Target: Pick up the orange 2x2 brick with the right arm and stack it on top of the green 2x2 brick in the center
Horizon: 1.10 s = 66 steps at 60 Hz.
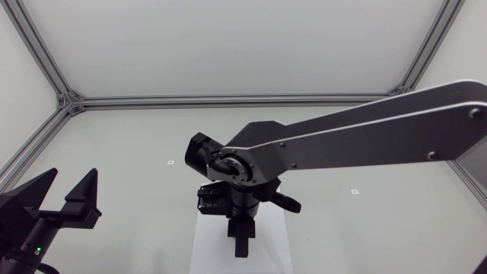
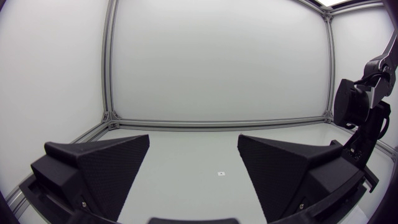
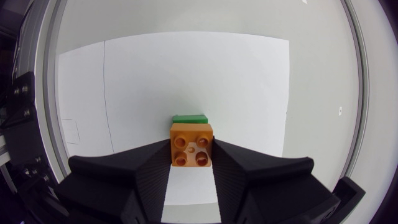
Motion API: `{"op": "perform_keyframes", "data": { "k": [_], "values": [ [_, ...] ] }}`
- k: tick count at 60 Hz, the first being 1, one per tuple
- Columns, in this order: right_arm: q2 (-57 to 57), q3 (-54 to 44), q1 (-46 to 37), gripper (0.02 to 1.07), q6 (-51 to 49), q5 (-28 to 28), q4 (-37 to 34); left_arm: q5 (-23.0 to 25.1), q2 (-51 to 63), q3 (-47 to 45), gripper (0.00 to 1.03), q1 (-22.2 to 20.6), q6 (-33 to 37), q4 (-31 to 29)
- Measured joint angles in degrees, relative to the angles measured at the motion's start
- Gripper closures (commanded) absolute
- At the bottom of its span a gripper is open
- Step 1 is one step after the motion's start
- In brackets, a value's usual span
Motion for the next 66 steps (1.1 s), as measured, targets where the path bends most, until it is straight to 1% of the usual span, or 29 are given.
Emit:
{"op": "perform_keyframes", "data": {
  "k": [30,46,60,66],
  "values": [
    [1.2,0.9,0.0,1.01,-0.2,0.4,0.1,0.0,0.0,0.0,0.04,0.0,0.0,0.0],
    [3.0,3.0,-0.2,1.01,-0.9,0.3,-2.3,0.0,0.0,0.0,0.04,0.0,0.0,0.0],
    [3.2,2.6,-2.3,1.01,-2.7,-4.2,-1.9,0.0,0.0,0.0,0.04,0.0,0.0,0.0],
    [2.0,0.6,-2.3,1.01,-2.8,-3.8,0.2,0.0,0.0,0.0,0.04,0.0,0.0,0.0]
  ]
}}
